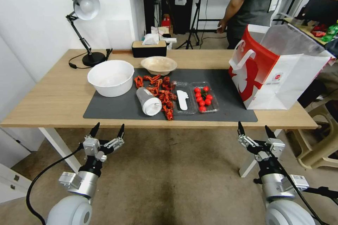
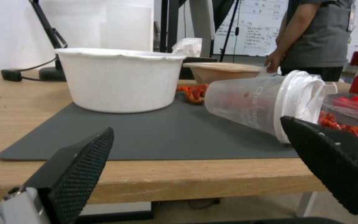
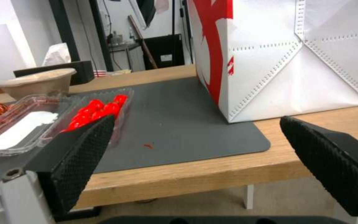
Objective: Pick up the trash from the table and place it into the takeout bag.
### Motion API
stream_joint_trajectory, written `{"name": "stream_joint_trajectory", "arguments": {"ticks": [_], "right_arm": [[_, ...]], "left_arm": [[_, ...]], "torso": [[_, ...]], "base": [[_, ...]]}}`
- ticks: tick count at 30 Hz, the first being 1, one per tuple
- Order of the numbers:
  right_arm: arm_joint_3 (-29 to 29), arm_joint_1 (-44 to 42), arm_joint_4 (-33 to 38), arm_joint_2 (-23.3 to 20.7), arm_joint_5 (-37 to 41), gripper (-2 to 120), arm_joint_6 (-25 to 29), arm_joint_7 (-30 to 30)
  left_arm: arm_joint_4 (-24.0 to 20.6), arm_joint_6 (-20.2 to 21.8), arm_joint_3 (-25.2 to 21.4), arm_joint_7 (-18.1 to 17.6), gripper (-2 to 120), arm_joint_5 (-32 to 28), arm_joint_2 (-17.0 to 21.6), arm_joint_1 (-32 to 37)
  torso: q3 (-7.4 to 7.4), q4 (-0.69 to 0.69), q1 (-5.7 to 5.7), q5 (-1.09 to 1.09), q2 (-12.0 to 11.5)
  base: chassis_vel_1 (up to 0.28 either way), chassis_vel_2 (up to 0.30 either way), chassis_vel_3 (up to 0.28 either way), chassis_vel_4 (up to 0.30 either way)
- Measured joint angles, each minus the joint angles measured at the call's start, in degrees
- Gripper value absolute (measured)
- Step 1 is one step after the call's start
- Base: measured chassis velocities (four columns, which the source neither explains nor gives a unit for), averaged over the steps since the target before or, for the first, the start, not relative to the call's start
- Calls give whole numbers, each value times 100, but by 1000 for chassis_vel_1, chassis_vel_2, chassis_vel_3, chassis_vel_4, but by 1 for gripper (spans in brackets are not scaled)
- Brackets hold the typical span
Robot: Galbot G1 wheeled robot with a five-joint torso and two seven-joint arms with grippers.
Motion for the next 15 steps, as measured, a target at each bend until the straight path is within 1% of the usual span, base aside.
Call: {"name": "stream_joint_trajectory", "arguments": {"ticks": [9,15], "right_arm": [[-19,-41,37,40,-73,100,-44,-7],[-91,-70,77,170,-204,100,-81,-25]], "left_arm": [[7,-5,23,-2,100,0,7,-2],[-2,-4,28,-21,100,-21,-28,-3]], "torso": [[0,0,0,0,0],[0,0,1,0,0]], "base": [[0,0,0,0],[0,0,0,0]]}}
